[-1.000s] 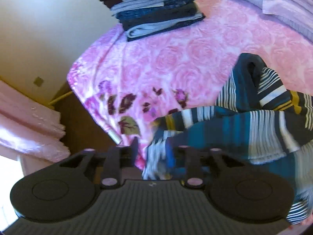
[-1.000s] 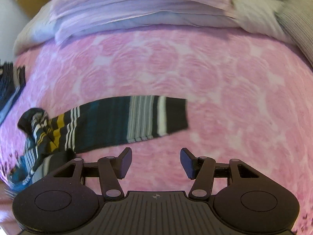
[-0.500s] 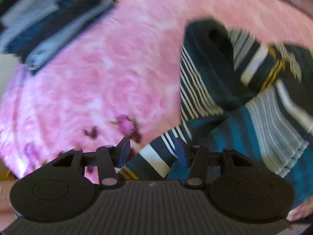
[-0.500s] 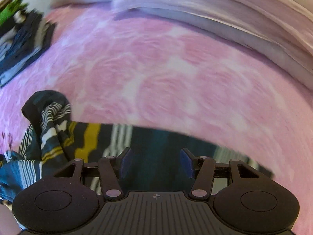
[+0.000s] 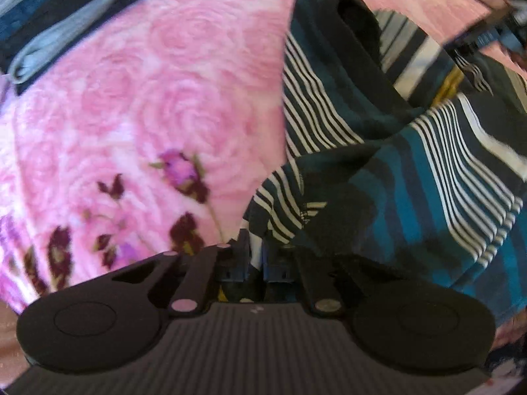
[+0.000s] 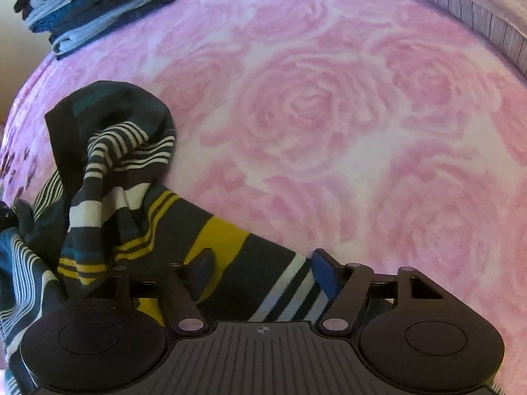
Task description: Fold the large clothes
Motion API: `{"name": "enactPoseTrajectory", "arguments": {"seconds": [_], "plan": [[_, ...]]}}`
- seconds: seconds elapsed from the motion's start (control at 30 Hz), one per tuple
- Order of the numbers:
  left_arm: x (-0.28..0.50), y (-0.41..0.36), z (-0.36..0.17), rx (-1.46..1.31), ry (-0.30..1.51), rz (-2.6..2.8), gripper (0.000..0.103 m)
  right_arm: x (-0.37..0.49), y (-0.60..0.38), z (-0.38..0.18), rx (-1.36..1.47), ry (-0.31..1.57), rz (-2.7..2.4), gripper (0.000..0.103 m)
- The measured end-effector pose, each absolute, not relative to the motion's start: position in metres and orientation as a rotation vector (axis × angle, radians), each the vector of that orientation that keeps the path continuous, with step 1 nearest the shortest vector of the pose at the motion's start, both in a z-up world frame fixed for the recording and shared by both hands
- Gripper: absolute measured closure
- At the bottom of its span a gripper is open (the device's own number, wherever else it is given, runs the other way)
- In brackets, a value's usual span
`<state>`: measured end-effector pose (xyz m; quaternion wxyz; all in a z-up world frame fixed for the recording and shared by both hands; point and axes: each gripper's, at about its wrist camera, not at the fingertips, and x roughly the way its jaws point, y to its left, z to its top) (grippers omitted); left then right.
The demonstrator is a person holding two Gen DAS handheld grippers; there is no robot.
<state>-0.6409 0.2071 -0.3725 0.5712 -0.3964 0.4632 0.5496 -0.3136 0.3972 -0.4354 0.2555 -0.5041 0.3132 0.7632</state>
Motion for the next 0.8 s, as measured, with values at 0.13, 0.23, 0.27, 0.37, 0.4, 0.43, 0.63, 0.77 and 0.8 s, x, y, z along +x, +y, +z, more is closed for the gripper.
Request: {"name": "enactPoseTrajectory", "arguments": {"seconds": [0.13, 0.23, 0.27, 0.37, 0.4, 0.43, 0.63, 0.77, 0.8], "plan": [[-0.640, 0.210, -0.356, -0.972, 1.051, 1.445, 0.099, -0.307, 0.363, -0.423, -1.464, 0.783, 2.113, 0.100], [-0.633, 0.214, -0.340, -0.932, 1.063, 1.515, 0.099, -0.279, 0.339, -0.408, -1.390, 0.821, 2.104, 0.102], [-0.630, 0.213, -0.332, -0.921, 1.058, 1.529, 0.099, -0.262, 0.334, -0.396, -1.310, 0.840, 2.079, 0.102], [-0.623, 0.218, -0.301, -0.853, 1.034, 1.556, 0.099, -0.209, 0.321, -0.347, -1.073, 0.852, 2.010, 0.103], [-0.619, 0.219, -0.291, -0.826, 1.026, 1.555, 0.099, -0.192, 0.316, -0.329, -1.014, 0.851, 1.991, 0.103], [-0.613, 0.221, -0.281, -0.800, 1.014, 1.549, 0.099, -0.175, 0.309, -0.308, -0.958, 0.823, 1.976, 0.103], [-0.570, 0.257, -0.214, -0.646, 0.882, 1.473, 0.100, -0.083, 0.254, -0.202, -0.778, 0.636, 1.845, 0.103], [-0.526, 0.319, -0.180, -0.534, 0.796, 1.363, 0.099, -0.038, 0.243, -0.144, -0.642, 0.505, 1.729, 0.103], [-0.514, 0.340, -0.172, -0.535, 0.773, 1.338, 0.096, -0.025, 0.248, -0.131, -0.575, 0.494, 1.687, 0.103]]}}
